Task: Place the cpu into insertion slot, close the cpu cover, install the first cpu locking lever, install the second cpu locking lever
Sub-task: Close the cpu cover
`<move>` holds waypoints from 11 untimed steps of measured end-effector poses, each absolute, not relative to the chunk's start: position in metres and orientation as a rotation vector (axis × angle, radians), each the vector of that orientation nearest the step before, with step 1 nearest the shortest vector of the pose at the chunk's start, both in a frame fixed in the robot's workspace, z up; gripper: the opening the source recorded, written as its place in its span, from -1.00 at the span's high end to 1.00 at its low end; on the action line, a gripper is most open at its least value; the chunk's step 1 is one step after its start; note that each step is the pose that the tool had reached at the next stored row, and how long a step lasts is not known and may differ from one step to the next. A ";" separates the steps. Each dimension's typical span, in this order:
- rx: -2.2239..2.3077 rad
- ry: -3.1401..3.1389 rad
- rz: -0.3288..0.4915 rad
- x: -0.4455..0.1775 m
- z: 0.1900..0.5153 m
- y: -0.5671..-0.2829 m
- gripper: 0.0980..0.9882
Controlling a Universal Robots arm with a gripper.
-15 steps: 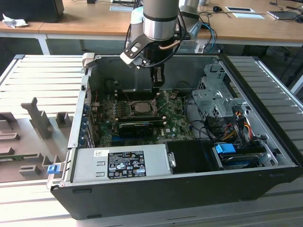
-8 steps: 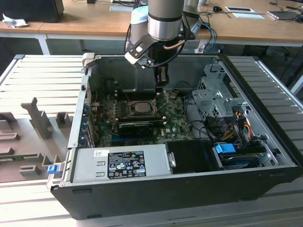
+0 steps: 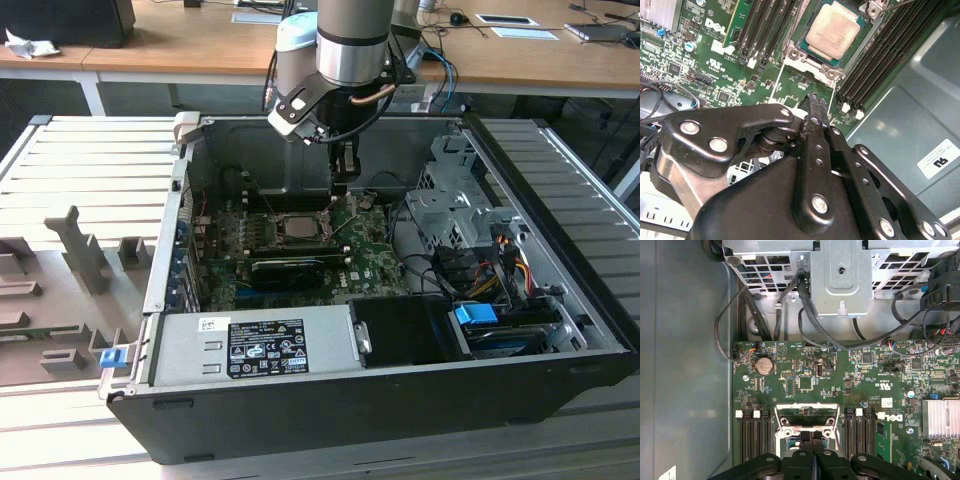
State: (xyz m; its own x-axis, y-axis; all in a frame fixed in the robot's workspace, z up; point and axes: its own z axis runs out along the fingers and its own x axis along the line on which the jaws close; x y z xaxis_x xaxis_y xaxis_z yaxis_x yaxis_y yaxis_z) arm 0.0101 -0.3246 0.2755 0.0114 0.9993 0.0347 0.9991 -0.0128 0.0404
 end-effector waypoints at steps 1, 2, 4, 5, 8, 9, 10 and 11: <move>2.230 2.205 0.083 0.011 0.275 -0.325 0.98; 2.230 2.205 0.083 0.012 0.275 -0.325 0.98; 2.228 2.207 0.083 0.014 0.275 -0.325 0.98; 2.228 2.208 0.083 0.016 0.275 -0.325 0.98; 2.225 2.210 0.083 0.021 0.275 -0.325 0.98; 2.224 2.211 0.083 0.022 0.275 -0.325 0.98; 2.224 2.212 0.083 0.024 0.275 -0.325 0.98; 2.223 2.213 0.083 0.026 0.275 -0.325 0.98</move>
